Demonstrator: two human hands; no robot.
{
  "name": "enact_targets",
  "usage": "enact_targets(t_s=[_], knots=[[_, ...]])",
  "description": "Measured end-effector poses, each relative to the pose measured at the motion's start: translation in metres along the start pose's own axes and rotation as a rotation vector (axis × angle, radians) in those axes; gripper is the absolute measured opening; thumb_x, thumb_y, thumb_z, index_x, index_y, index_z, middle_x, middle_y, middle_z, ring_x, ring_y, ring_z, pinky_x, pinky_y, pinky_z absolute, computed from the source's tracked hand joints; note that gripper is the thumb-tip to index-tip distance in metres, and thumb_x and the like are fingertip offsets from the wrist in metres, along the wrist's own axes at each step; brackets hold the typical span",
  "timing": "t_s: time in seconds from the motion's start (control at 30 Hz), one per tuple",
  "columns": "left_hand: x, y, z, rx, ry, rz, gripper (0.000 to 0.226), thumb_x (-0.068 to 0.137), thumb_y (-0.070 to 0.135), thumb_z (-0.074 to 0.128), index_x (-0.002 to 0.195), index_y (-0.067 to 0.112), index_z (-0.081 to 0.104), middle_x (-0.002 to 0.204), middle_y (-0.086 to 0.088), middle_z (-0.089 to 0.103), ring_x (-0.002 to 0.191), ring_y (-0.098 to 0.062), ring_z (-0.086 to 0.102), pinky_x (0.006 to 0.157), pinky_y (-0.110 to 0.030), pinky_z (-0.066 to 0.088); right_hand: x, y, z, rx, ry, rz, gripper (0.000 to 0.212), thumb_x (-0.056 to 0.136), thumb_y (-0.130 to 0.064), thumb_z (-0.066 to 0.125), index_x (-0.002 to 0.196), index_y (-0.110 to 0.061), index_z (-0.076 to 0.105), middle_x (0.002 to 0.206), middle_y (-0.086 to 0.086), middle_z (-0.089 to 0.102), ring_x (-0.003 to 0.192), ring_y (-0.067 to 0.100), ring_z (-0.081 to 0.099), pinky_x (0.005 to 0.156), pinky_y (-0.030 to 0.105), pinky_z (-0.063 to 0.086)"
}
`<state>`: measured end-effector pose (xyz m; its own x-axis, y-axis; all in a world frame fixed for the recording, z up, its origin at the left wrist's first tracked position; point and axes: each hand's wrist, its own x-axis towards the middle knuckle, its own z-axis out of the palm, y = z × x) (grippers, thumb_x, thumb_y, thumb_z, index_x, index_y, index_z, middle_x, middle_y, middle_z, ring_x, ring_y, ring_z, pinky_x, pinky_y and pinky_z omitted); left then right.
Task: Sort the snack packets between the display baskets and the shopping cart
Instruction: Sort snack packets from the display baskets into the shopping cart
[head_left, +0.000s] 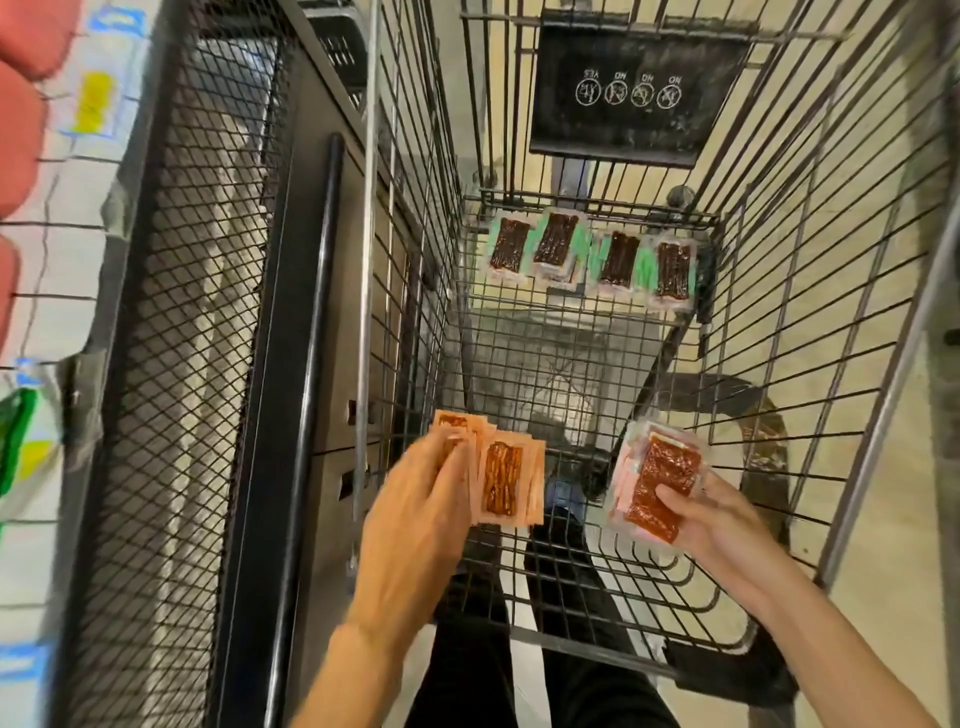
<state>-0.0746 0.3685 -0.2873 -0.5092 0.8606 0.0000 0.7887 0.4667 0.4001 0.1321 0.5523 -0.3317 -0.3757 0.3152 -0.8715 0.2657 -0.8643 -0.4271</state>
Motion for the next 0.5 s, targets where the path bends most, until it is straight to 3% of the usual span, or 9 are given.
enact_targets(t_s=[0.07, 0.17, 0.3, 0.43, 0.5], knots=[[-0.006, -0.016, -0.019, 0.071, 0.083, 0.078, 0.043, 0.092, 0.02, 0.052, 0.132, 0.004, 0.044, 0.138, -0.019, 0.048, 0.129, -0.025, 0.043, 0.114, -0.034, 0.025, 0.004, 0.003, 0.003, -0.003, -0.004, 0.004, 0.057, 0.076, 0.003, 0.059, 0.129, -0.015, 0.05, 0.12, 0.011, 0.065, 0.11, 0.026, 0.062, 0.087, 0.042, 0.049], [-0.005, -0.037, -0.031, 0.149, 0.121, 0.039, 0.052, 0.092, 0.02, 0.054, 0.137, 0.0, 0.039, 0.144, -0.026, 0.039, 0.133, -0.033, 0.039, 0.111, -0.039, 0.031, 0.017, 0.01, 0.015, -0.029, 0.02, 0.027, 0.055, 0.083, 0.009, 0.053, 0.133, -0.012, 0.047, 0.124, 0.013, 0.062, 0.117, 0.028, 0.057, 0.093, 0.043, 0.047], [0.004, -0.046, -0.028, 0.153, 0.108, 0.003, 0.057, 0.078, 0.001, 0.074, 0.128, -0.014, 0.049, 0.138, -0.032, 0.044, 0.126, -0.039, 0.046, 0.104, -0.044, 0.04, 0.039, 0.02, 0.035, -0.123, 0.068, 0.062, 0.04, 0.086, 0.01, 0.051, 0.12, -0.011, 0.052, 0.119, 0.013, 0.063, 0.116, 0.028, 0.057, 0.094, 0.043, 0.047], [0.003, -0.052, -0.027, 0.134, 0.077, 0.006, 0.055, 0.078, -0.002, 0.073, 0.126, -0.015, 0.051, 0.138, -0.032, 0.044, 0.126, -0.038, 0.047, 0.104, -0.041, 0.039, 0.06, 0.031, 0.04, -0.191, 0.118, 0.08, 0.04, 0.088, 0.008, 0.051, 0.123, -0.011, 0.052, 0.12, 0.013, 0.063, 0.114, 0.027, 0.058, 0.098, 0.047, 0.047], [0.001, -0.054, -0.028, 0.142, 0.05, 0.009, 0.05, 0.081, 0.002, 0.07, 0.126, -0.014, 0.053, 0.14, -0.03, 0.044, 0.125, -0.038, 0.05, 0.103, -0.042, 0.043, 0.068, 0.036, 0.038, -0.216, 0.131, 0.079, 0.033, 0.09, 0.009, 0.048, 0.115, -0.012, 0.054, 0.116, 0.012, 0.063, 0.106, 0.023, 0.062, 0.087, 0.044, 0.052]])
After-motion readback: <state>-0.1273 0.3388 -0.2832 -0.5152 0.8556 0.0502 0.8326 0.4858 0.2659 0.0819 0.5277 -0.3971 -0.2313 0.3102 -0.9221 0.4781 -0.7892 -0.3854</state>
